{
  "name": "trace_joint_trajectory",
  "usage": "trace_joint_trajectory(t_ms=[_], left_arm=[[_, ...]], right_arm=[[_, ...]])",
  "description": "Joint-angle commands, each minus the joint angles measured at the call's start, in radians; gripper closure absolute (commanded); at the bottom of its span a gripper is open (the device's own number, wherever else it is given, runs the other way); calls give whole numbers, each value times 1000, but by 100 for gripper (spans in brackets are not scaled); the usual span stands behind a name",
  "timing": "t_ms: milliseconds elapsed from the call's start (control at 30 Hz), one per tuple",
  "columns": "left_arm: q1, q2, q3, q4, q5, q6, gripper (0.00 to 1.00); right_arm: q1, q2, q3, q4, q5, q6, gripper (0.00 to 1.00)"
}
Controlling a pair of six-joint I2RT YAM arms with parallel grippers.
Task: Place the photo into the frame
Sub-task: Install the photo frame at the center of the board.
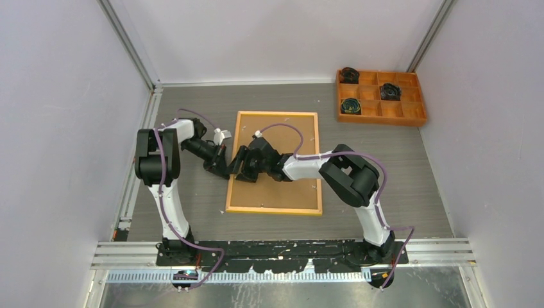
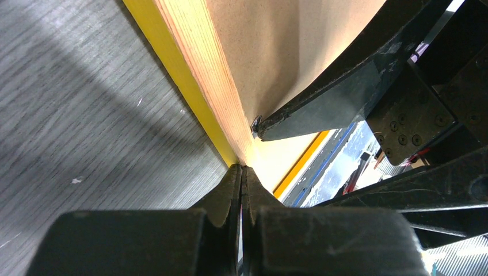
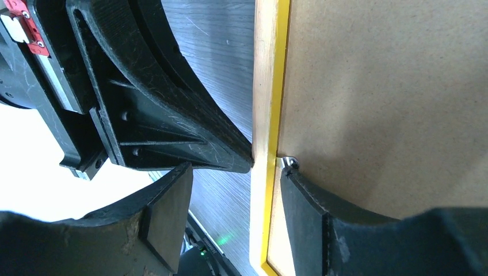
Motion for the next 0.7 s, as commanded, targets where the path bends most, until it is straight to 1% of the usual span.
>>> trace_joint_trajectory(t_ms=[0,533,667], left_arm=[[-6,-10,0,-5,-13,42,99],[-6,-15,-11,-9,-8,57,100],[-6,-21,-16,-13,-4,60,99]], right_arm=[[0,50,24,-8,83,-3,37],[-7,66,29,6,111,8,38],[-11,64,33,8,106,8,41]])
